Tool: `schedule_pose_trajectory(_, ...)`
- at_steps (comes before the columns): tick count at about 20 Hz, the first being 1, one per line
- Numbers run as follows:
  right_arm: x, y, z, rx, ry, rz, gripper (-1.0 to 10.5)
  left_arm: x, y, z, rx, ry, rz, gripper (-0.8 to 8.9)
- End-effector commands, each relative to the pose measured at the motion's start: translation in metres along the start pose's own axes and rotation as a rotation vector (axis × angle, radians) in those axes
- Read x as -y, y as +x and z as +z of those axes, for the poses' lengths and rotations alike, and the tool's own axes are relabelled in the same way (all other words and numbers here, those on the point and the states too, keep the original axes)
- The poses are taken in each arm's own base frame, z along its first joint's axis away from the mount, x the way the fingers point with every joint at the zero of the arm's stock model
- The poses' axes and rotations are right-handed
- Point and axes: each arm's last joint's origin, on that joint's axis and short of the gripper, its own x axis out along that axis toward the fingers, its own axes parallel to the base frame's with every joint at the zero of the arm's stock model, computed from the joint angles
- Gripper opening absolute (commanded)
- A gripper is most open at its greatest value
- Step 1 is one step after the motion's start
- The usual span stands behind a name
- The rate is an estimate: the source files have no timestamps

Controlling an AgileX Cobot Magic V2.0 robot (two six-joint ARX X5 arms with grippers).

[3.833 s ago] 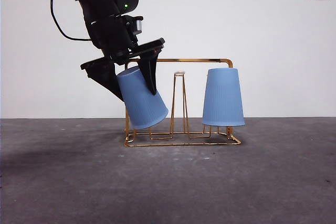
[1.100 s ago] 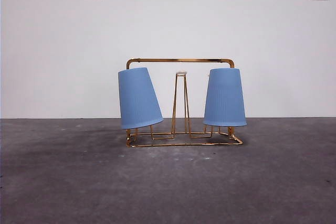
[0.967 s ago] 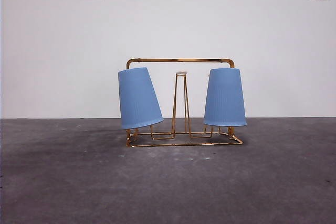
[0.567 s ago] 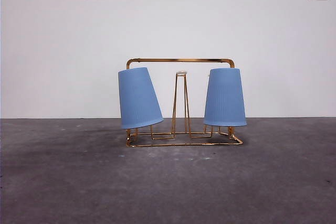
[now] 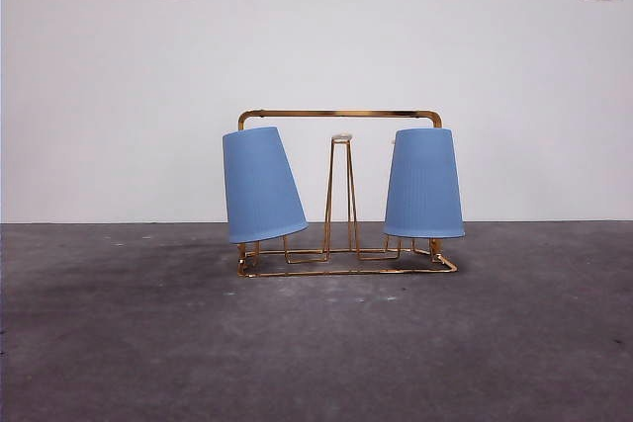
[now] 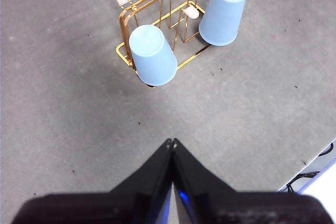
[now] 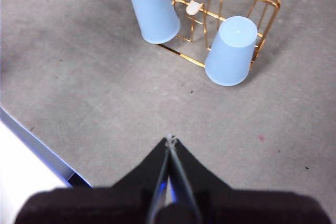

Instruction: Pick up cup 1,put cup 1 in the cup rack,pick up cup 2,put cup 2 in the cup rack

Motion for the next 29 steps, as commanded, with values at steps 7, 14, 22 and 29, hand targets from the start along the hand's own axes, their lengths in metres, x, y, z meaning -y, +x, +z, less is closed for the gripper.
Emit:
schedule_pose_trajectory(7, 0.001, 0.002, 0.000, -0.006, 0.005, -0.012, 0.0, -0.019, -0.031, 0.020, 0.398, 0.267, 0.098, -0.01)
schedule_pose_trajectory(14, 0.001, 0.002, 0.000, -0.007, 0.005, -0.012, 0.0, -0.038, -0.052, -0.044, 0.751, 0.316, 0.337, -0.01)
schedule_pose_trajectory(22, 0.001, 0.002, 0.000, -0.008, 0.005, -0.012, 0.0, -0.047, 0.054, -0.172, 0.659, 0.179, 0.488, -0.01)
schedule_pose_trajectory(29, 0.001, 0.002, 0.000, -0.008, 0.005, -0.012, 0.0, -0.048, 0.120, -0.242, 0.592, 0.072, 0.436, -0.01)
